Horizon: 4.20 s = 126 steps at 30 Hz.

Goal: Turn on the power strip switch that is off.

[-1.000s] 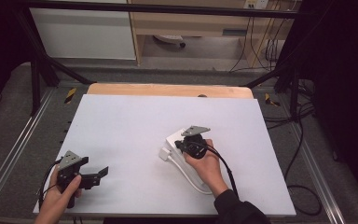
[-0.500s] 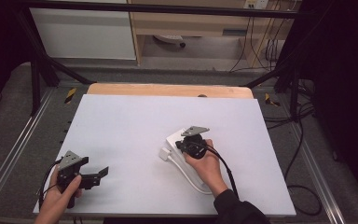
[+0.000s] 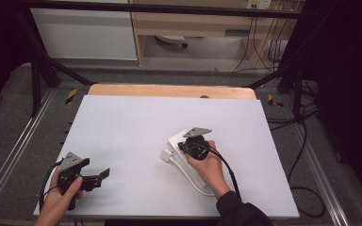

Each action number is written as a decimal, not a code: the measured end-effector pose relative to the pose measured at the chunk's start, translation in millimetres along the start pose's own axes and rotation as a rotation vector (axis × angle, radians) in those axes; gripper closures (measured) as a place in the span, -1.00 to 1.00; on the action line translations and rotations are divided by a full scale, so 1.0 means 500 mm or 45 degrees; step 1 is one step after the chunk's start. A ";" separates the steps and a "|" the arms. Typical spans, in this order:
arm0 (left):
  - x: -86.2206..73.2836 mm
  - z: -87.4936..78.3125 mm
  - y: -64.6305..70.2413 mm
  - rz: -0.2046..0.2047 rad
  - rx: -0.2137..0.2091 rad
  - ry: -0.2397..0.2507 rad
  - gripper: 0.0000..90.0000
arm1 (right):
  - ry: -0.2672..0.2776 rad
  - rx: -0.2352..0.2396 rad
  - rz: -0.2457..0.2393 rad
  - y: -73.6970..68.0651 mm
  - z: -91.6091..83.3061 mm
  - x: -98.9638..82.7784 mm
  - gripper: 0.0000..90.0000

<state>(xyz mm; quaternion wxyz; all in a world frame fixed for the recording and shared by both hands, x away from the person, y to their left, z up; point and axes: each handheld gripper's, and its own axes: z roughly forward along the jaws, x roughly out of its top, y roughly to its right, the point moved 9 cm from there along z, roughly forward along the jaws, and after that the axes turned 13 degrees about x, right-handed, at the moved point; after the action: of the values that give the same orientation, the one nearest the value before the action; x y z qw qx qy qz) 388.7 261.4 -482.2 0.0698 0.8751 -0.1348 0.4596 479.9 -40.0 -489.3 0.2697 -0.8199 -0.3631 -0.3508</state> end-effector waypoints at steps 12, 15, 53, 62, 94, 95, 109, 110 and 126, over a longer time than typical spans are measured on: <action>0.000 0.000 0.000 0.003 0.002 -0.001 -0.85 | 0.001 0.001 -0.008 0.000 0.001 0.000 1.00; -0.001 0.000 0.001 0.003 -0.001 -0.003 -0.85 | 0.000 -0.006 -0.018 0.000 0.001 0.000 1.00; 0.001 -0.001 -0.002 0.005 0.003 0.001 -0.85 | 0.017 0.001 -0.023 -0.004 -0.008 0.005 1.00; 0.001 0.000 -0.002 0.001 0.004 0.003 -0.85 | 0.034 0.010 -0.018 -0.005 -0.017 0.009 1.00; 0.000 -0.001 -0.004 -0.017 0.009 0.000 -0.85 | 0.144 -0.090 0.073 0.008 -0.082 0.040 -0.84; 0.000 -0.002 -0.005 -0.014 0.010 0.001 -0.85 | 0.144 -0.090 0.073 0.008 -0.082 0.040 -0.84; 0.001 -0.003 -0.004 -0.011 0.006 0.007 -0.85 | 0.247 -0.152 0.059 0.027 -0.129 0.058 -0.91; 0.001 -0.003 -0.003 -0.013 0.006 0.007 -0.85 | 0.247 -0.152 0.059 0.027 -0.129 0.058 -0.91; -0.001 -0.004 -0.005 -0.013 0.010 0.000 -0.85 | 0.314 -0.211 0.070 0.063 -0.206 0.043 -0.87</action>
<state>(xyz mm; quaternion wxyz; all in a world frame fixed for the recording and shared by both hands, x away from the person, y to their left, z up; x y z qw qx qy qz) 387.8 264.4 -481.7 0.0686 0.8761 -0.1286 0.4596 476.0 -121.8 -415.9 0.2532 -0.7997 -0.2742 -0.4703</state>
